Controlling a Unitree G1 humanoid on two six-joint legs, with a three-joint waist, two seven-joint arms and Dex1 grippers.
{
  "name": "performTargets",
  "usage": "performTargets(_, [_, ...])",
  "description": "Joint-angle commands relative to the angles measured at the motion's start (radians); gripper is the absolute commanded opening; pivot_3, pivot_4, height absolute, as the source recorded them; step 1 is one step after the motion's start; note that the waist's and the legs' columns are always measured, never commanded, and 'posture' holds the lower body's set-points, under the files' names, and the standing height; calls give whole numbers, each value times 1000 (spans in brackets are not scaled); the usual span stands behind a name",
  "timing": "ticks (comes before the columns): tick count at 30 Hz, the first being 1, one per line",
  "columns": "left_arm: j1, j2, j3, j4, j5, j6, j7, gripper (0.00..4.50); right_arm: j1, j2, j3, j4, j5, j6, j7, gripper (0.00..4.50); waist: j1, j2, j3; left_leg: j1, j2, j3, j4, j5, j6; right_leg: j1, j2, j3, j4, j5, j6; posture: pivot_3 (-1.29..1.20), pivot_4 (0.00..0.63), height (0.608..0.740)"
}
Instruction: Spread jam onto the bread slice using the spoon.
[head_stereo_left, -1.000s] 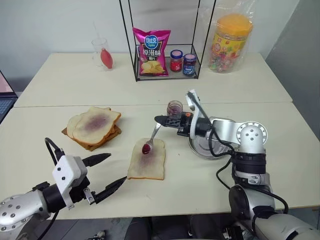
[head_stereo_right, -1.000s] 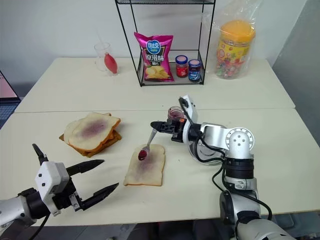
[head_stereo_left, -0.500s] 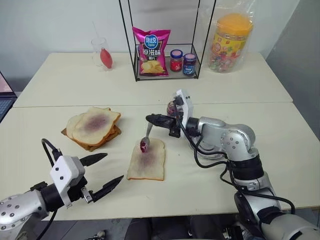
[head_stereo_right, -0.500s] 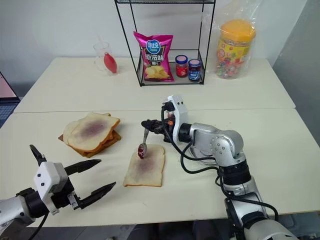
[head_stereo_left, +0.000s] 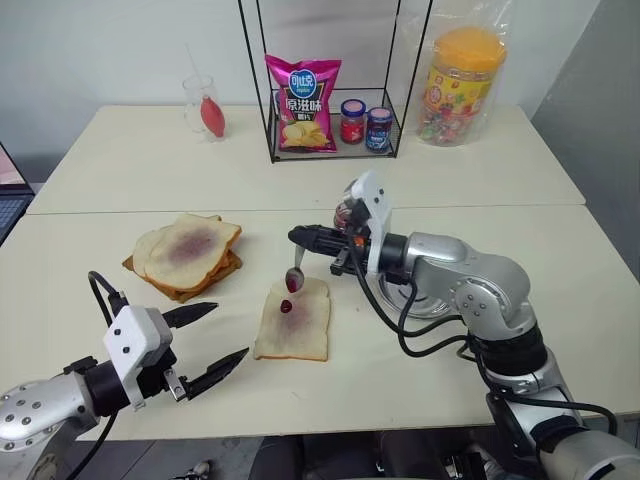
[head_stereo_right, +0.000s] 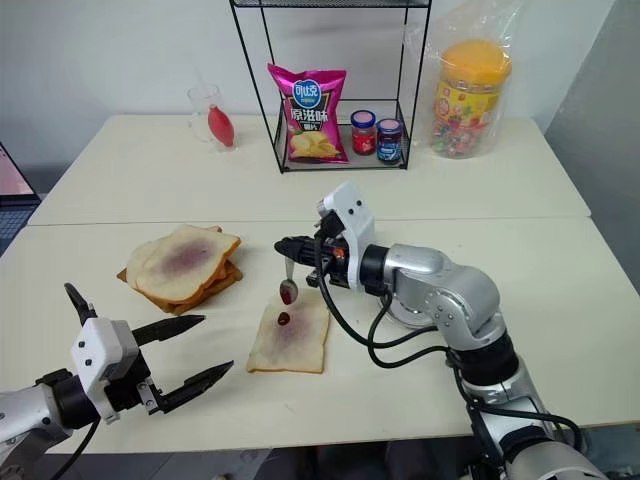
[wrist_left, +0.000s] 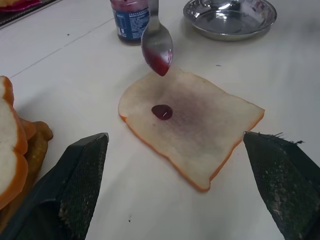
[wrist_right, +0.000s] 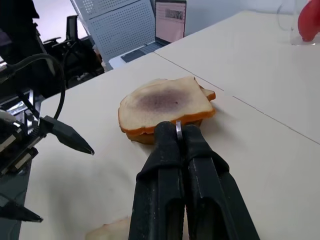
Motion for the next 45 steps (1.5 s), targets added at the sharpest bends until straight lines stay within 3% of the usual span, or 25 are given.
performTargets(1, [-2,8,11,-3,-3,-14,-10,4500,0,7,-20,-71,26,8,13,20,0,0,0,0,0,-1,0,0,0,0,0,0,0,0,0,0,150,740])
performTargets(5, [-4,8,9,6,3,-21,-17,4500,15,29,-49,-60,54,47,-2,20,0,0,0,0,0,-2,0,0,0,0,0,-1,0,0,0,0,150,740])
performTargets(14, [-13,9,-2,32,28,-54,-38,4500,34,-57,69,-79,-79,-108,116,20,0,0,0,0,0,-2,0,0,0,1,0,-1,0,0,0,0,150,740])
performTargets(18, [-14,8,-6,33,34,-60,-44,4500,42,-45,72,-45,-100,-138,127,20,0,0,0,0,0,-2,0,0,0,1,0,-2,0,0,0,0,150,740])
performTargets(28, [-3,6,4,55,34,-76,-63,4500,21,223,-289,166,232,208,-137,20,0,-2,-1,1,0,-4,1,0,0,2,0,-2,2,1,-1,0,150,740])
performTargets(37, [4,4,12,84,10,-70,-82,4500,40,344,-397,303,269,240,-273,20,-1,-2,-1,1,0,-2,0,0,0,2,0,-3,1,1,-1,0,150,740])
performTargets(45, [-9,14,-7,88,22,-76,-94,4500,65,382,-410,368,230,216,-328,20,-2,-2,-1,1,0,-2,0,0,0,2,0,-3,1,1,-1,0,150,740])
